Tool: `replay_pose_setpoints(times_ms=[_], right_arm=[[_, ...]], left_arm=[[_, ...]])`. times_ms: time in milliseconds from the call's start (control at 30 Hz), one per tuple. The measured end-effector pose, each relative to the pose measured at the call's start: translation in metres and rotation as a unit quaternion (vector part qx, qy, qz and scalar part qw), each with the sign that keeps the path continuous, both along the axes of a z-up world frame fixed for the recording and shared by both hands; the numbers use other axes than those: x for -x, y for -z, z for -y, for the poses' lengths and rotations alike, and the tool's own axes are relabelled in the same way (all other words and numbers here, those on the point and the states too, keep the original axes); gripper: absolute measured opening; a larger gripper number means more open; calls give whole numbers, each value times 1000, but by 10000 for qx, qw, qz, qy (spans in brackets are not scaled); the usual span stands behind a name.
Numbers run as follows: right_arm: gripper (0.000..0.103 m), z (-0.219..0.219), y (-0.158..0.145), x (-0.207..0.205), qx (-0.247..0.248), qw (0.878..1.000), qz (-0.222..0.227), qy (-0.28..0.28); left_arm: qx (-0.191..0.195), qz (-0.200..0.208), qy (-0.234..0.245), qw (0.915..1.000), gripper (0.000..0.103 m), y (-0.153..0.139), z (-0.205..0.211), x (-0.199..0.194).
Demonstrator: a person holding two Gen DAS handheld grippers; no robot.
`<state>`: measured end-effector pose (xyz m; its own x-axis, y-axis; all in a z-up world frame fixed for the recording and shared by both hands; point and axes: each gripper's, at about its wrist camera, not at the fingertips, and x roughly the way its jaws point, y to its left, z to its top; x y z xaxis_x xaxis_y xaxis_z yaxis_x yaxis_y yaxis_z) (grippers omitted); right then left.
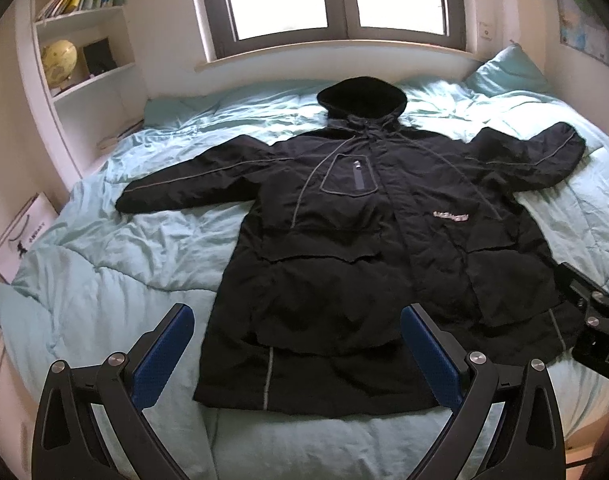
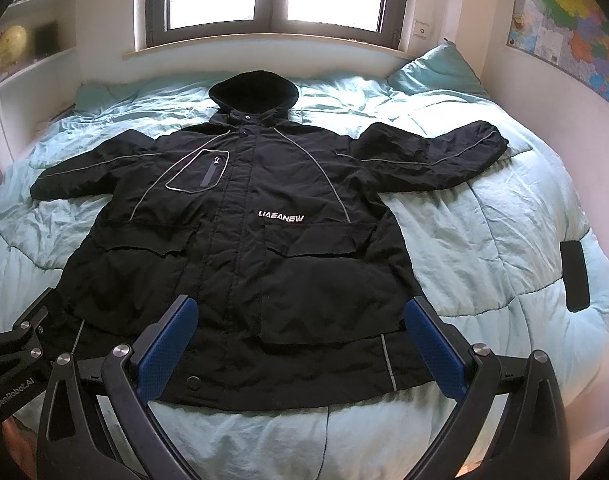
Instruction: Fold large clothes
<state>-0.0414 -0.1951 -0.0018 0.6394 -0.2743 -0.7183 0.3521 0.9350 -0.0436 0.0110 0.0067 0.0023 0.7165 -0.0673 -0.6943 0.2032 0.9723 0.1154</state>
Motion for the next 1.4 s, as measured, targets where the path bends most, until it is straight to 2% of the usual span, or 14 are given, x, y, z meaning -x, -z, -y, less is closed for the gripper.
replay_pose_setpoints(times_ms=[100, 200, 300, 500, 600, 667, 767, 867, 933, 1000, 1133, 1300, 1400], right_arm=[[103, -2, 0, 1, -86, 9999, 62, -61], [103, -4, -2, 0, -47, 10000, 58, -54], [103, -3, -1, 0, -59, 9999, 63, -66], [103, -3, 4, -3, -59, 10000, 14, -48], [103, -4, 11, -10, -22, 10000, -31, -59], [103, -6, 16, -19, 11, 9999, -39, -111], [103, -13, 25, -37, 104, 9996, 104, -230], [103, -26, 42, -67, 136, 9988, 168, -431], [103, -34, 52, -87, 133, 9978, 172, -623], [103, -40, 61, -105, 227, 9969, 193, -734], [103, -38, 85, -135, 357, 9966, 306, -671], [103, -22, 118, -153, -139, 9974, 237, -667], [103, -16, 129, -156, -425, 9954, 273, -810]], left_arm=[[139, 29, 45, 9999, 103, -1, -2, 0], [113, -42, -20, 9999, 103, 2, -2, -3], [282, -162, -12, 9995, 103, 6, -6, -7], [681, -758, 46, 9948, 103, 29, -20, -28], [947, -975, -86, 9907, 103, 39, -43, -41], [1037, -876, -270, 9904, 103, 37, -62, -49], [1271, -426, -787, 9878, 103, 25, -113, -71], [1261, 40, -1327, 9831, 103, 13, -167, -109], [1312, 211, -1473, 9801, 103, 8, -200, -140], [1546, 384, -1556, 9749, 103, 4, -238, -179], [2255, 300, -1786, 9573, 103, 18, -305, -260], [2772, -156, -2132, 9367, 103, 70, -358, -367], [3099, -385, -2472, 9173, 103, 105, -387, -412]])
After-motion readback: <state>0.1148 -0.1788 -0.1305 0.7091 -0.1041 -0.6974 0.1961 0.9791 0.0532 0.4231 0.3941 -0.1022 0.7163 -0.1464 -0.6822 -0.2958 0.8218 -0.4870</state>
